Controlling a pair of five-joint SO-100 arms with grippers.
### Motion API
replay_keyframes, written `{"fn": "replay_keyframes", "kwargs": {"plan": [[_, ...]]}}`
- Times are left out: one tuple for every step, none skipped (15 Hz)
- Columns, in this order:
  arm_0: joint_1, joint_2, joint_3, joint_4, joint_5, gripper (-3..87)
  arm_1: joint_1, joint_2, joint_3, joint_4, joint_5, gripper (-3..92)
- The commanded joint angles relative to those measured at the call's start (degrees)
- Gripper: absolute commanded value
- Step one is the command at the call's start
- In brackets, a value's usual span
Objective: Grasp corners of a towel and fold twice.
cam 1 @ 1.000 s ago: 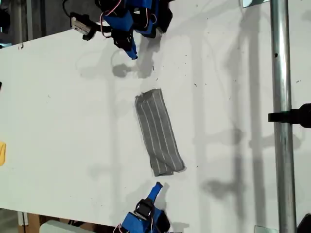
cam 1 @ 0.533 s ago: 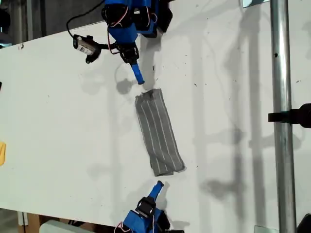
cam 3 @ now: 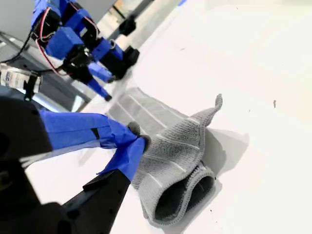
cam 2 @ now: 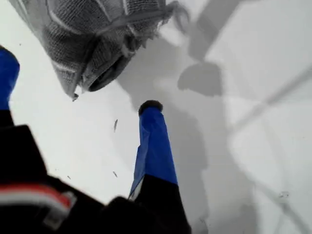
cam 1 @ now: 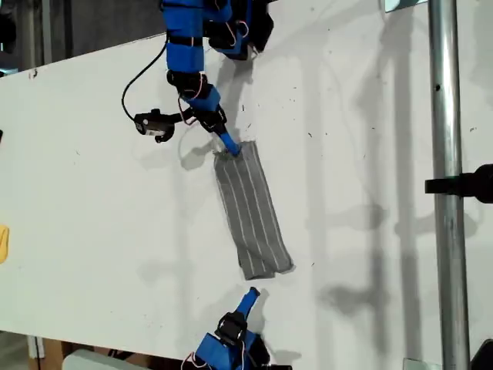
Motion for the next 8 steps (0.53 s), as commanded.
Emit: {"fn": "replay_keyframes", "kwargs": {"plan": [[0.4,0.4,-0.4,0.4,-0.9,-2.5,1.4,-12.7,-10.8,-4.1,0.0,46.5],[0.5,0.4,-0.4,0.8,-1.1,-2.5,1.1,-18.1,-16.0,-3.4,0.0,46.5],[0.8,0.4,-0.5,1.1,-1.2,-2.5,0.2,-22.9,-20.8,-3.3,0.0,46.5],[1.0,0.4,-0.5,1.3,-1.4,-2.5,-1.2,-27.7,-25.8,-3.0,0.4,46.4],[1.1,0.4,-0.5,1.4,-1.5,-2.5,-2.8,-31.7,-30.5,-2.6,1.1,45.8],[1.1,0.4,-0.6,1.6,-1.6,-2.5,-4.7,-35.2,-34.6,-2.5,2.5,44.0],[1.1,0.4,-0.5,1.8,-1.7,-2.5,-6.2,-37.8,-38.0,-2.5,3.8,40.0],[1.1,0.4,-0.4,1.9,-1.8,-2.4,-7.4,-39.2,-40.1,-2.4,5.4,27.7]]}}
